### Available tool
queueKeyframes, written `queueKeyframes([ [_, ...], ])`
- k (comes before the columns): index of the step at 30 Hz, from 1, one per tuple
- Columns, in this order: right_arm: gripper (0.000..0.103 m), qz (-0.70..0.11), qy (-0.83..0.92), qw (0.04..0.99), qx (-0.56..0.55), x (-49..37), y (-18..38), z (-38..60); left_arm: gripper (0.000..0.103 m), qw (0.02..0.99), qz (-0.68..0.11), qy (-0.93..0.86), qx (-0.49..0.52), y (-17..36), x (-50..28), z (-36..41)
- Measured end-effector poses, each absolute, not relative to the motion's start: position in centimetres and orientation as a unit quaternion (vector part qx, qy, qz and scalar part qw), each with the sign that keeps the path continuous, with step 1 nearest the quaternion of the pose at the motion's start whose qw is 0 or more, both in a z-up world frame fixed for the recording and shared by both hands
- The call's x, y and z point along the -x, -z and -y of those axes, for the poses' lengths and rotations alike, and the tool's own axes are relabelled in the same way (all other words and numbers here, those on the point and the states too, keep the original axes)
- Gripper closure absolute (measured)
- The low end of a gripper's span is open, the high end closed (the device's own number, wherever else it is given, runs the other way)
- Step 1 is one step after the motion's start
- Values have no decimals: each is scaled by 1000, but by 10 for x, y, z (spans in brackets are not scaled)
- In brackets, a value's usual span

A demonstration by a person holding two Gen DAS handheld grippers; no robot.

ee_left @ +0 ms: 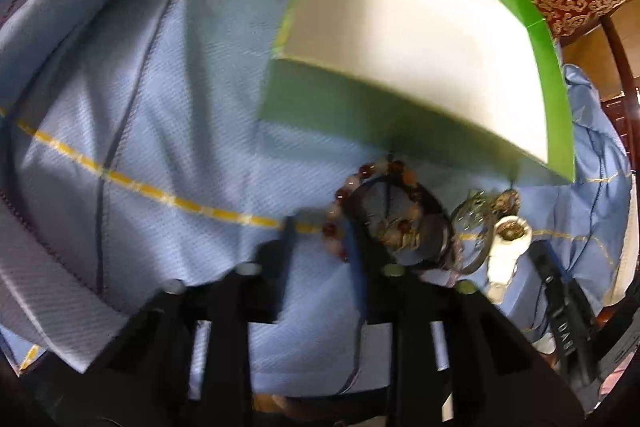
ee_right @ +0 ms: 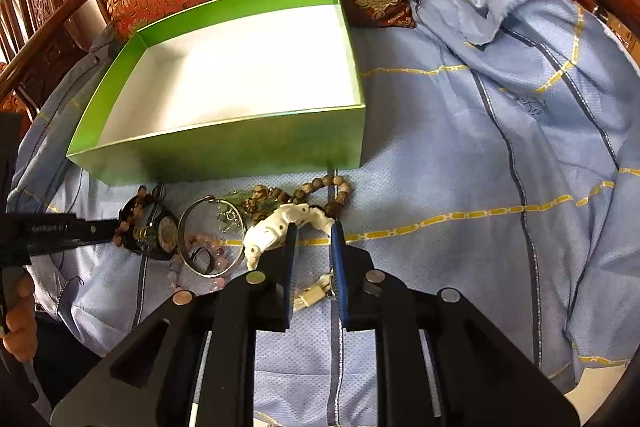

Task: Organize jewelry
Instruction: 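Grasp the black watch with the left tool while the right tool grasps the white watch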

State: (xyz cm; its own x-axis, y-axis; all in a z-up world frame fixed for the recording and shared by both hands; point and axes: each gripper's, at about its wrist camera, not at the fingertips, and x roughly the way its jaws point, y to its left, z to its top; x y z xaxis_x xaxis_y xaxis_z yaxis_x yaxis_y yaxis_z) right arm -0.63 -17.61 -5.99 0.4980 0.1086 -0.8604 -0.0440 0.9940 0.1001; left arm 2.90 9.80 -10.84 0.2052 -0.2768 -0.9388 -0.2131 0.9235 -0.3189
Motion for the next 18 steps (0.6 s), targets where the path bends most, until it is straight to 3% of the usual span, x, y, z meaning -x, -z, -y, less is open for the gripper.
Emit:
queueKeyframes([
  [4,86,-497,-42,866,-34,8,59,178,98,763,-622,23,174,109,-31,-84],
  [17,86,-496,-40,867,-34,15,56,182,98,798,-548,28,248,53,-18,-125],
  [18,86,-496,-41,867,-34,16,56,181,102,802,-541,19,253,51,-18,-123],
])
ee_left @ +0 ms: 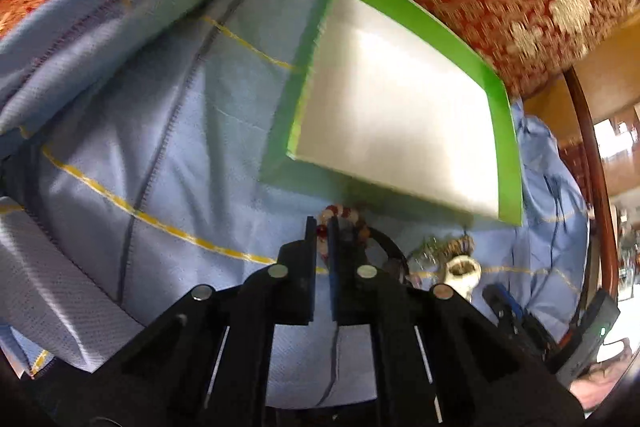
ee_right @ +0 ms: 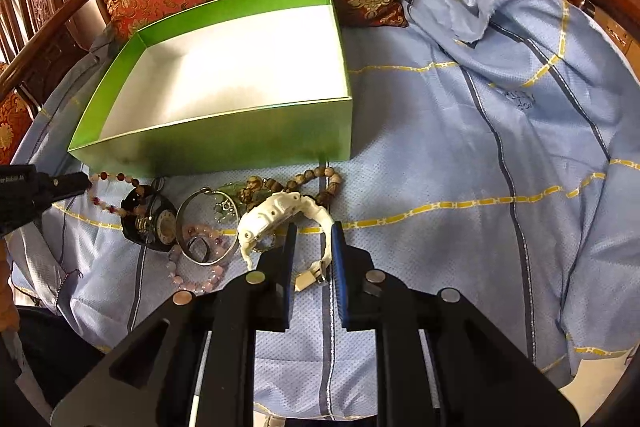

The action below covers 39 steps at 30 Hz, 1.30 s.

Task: Organize jewelry
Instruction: 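Grasp the black watch with the left tool while the right tool grasps the white watch, then lift both watches and carry them over the green box with both tools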

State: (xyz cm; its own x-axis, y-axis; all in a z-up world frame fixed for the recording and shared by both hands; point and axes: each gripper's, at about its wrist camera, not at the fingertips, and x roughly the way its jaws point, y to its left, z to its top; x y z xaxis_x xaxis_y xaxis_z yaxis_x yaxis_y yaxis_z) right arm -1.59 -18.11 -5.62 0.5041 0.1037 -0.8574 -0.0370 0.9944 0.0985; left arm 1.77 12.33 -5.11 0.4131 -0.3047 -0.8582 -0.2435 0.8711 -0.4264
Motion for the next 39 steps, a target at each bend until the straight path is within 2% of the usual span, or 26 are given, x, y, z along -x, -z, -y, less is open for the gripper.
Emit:
queueKeyframes([
  [2,86,-495,-41,867,-34,16,55,182,103,817,-518,3,254,40,-14,-130],
  [4,67,-494,-33,868,-31,15,56,184,103,832,-504,-4,231,28,-12,-132],
  [5,54,-493,-28,869,-28,14,56,185,103,837,-502,-9,218,25,-11,-130],
  [6,53,-492,-22,870,-24,13,57,186,103,836,-507,-12,210,26,-12,-130],
  [14,54,-515,-14,857,15,1,84,178,102,800,-569,39,187,47,-22,-109],
  [17,71,-529,-34,848,1,0,95,176,102,793,-583,78,158,50,-20,-89],
  [20,79,-530,-45,847,16,1,97,171,102,759,-624,113,150,65,-19,-73],
  [26,79,-528,-44,848,16,2,97,169,95,741,-636,119,182,77,-24,-72],
  [30,79,-528,-46,848,15,3,97,170,71,736,-634,122,205,76,-24,-75],
  [31,79,-529,-46,847,13,2,97,170,69,736,-634,118,206,76,-24,-76],
  [39,79,-526,-45,849,14,1,97,170,72,723,-643,90,238,85,-24,-89],
])
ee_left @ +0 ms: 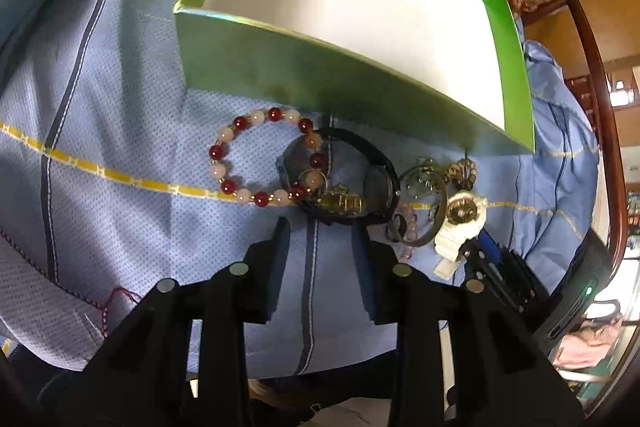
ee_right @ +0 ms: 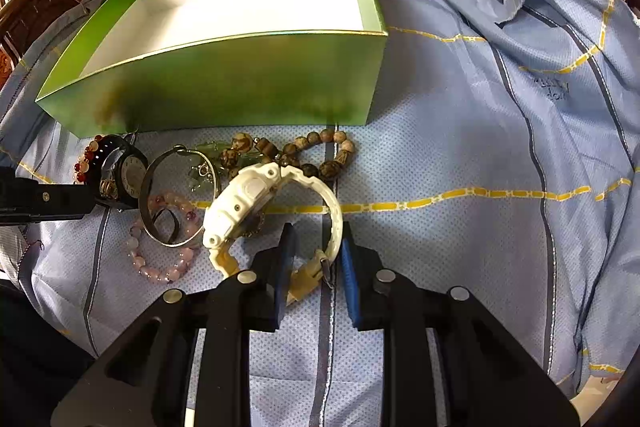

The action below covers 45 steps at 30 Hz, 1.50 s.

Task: Organize jewelry
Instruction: 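Lift both watches and carry them over the green box with both tools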

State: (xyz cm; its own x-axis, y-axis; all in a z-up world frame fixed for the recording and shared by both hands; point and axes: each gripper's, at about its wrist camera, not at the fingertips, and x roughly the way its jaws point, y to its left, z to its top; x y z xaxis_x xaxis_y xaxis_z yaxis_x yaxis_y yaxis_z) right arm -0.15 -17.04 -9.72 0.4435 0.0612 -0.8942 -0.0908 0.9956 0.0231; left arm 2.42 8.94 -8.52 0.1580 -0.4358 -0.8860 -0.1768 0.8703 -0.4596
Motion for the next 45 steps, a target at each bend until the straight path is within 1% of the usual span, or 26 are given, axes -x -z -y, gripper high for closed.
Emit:
queueKeyframes([
  [2,79,-525,-45,850,14,2,97,170,72,725,-632,93,256,82,-25,-94],
  [5,79,-524,-45,850,14,2,98,170,72,736,-622,87,251,77,-26,-94],
  [6,79,-524,-45,851,15,2,98,170,74,734,-628,83,245,80,-27,-93],
  [7,79,-523,-44,851,16,2,98,169,80,730,-638,76,234,84,-28,-90],
  [11,79,-516,-44,855,27,6,98,165,81,730,-648,57,211,90,-29,-87],
  [12,79,-514,-44,856,29,7,98,164,84,730,-648,53,208,90,-29,-87],
  [13,79,-513,-45,857,32,8,97,163,91,732,-648,53,203,90,-29,-86],
  [14,82,-512,-48,857,31,9,96,163,94,734,-648,58,194,88,-28,-84],
  [15,89,-510,-50,858,27,10,95,165,97,741,-644,60,179,84,-26,-80],
  [17,96,-502,-66,862,3,13,87,170,97,748,-639,76,166,76,-21,-75],
  [18,96,-499,-70,864,-2,14,83,172,97,748,-637,84,170,74,-20,-75],
  [21,96,-478,-65,876,1,16,67,176,97,750,-613,130,214,56,-16,-84],
  [23,96,-460,-68,885,-15,19,54,182,97,751,-588,153,259,43,-16,-99],
  [24,96,-453,-67,889,-19,20,50,184,97,741,-577,169,300,41,-17,-110],
  [26,96,-456,-58,888,-3,18,49,183,97,715,-584,181,337,48,-20,-118],
  [29,95,-461,-61,885,-22,18,52,188,97,736,-582,158,309,47,-16,-111],
  [32,95,-457,-66,887,-27,16,48,189,97,783,-549,120,268,26,-15,-119],
  [35,95,-440,-79,894,-31,12,28,183,97,820,-524,77,216,-6,-25,-123],
  [36,95,-433,-82,897,-30,7,21,181,97,838,-511,55,184,-22,-31,-122],
  [39,95,-402,-86,911,-11,-12,-8,168,97,860,-494,21,129,-45,-60,-112],
  [42,95,-396,-84,914,-1,-44,-15,156,97,869,-482,9,113,-45,-88,-113],
  [45,95,-414,-86,906,-5,-75,-4,147,97,863,-496,-6,99,-27,-114,-113],
])
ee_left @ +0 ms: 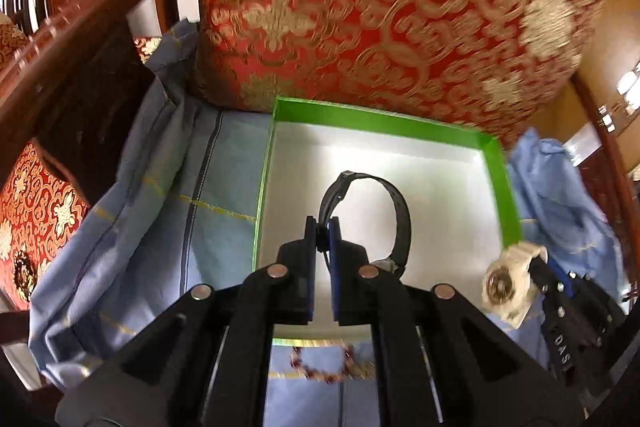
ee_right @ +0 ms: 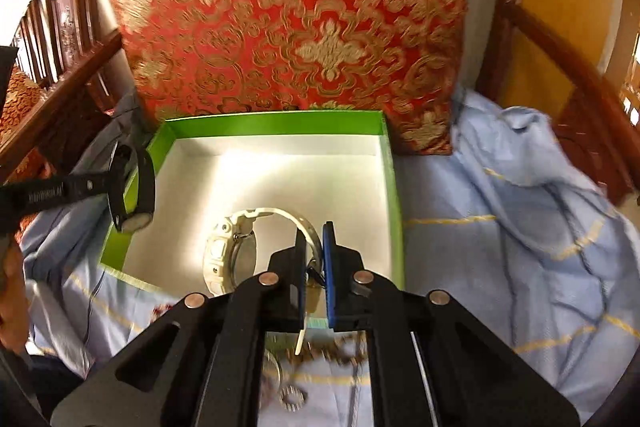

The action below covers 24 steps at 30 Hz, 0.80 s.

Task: Organize jewelry
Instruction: 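Lift both watches and carry them over the green box with both tools, then open both tools to drop the watches inside the green box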

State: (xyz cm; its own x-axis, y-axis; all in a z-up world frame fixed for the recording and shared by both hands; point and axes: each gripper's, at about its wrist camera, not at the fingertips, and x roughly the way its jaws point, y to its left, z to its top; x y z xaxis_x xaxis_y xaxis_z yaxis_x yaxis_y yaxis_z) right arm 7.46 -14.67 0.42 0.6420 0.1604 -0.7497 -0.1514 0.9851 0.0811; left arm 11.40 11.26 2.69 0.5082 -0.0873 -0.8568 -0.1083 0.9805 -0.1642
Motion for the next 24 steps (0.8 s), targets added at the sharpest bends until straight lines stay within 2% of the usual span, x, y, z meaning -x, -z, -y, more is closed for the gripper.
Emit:
queueKeyframes([
  [5,95,-453,-70,889,16,-114,35,133,96,845,-528,-6,80,7,-138,-110],
  [6,92,-458,-73,886,15,-118,40,133,94,843,-533,-6,77,12,-142,-109],
  [7,88,-462,-79,883,15,-119,43,133,91,841,-536,-3,80,14,-145,-109],
  [9,64,-464,-77,882,7,-117,40,137,87,837,-538,7,98,13,-146,-110],
  [10,59,-445,-76,892,-4,-108,30,143,85,839,-533,14,109,7,-144,-111],
  [17,58,-406,-126,903,-57,-43,-13,174,81,833,-531,110,110,-28,-81,-103],
  [24,59,-472,-112,874,-30,-14,37,181,70,802,-589,91,34,22,-48,-89],
])
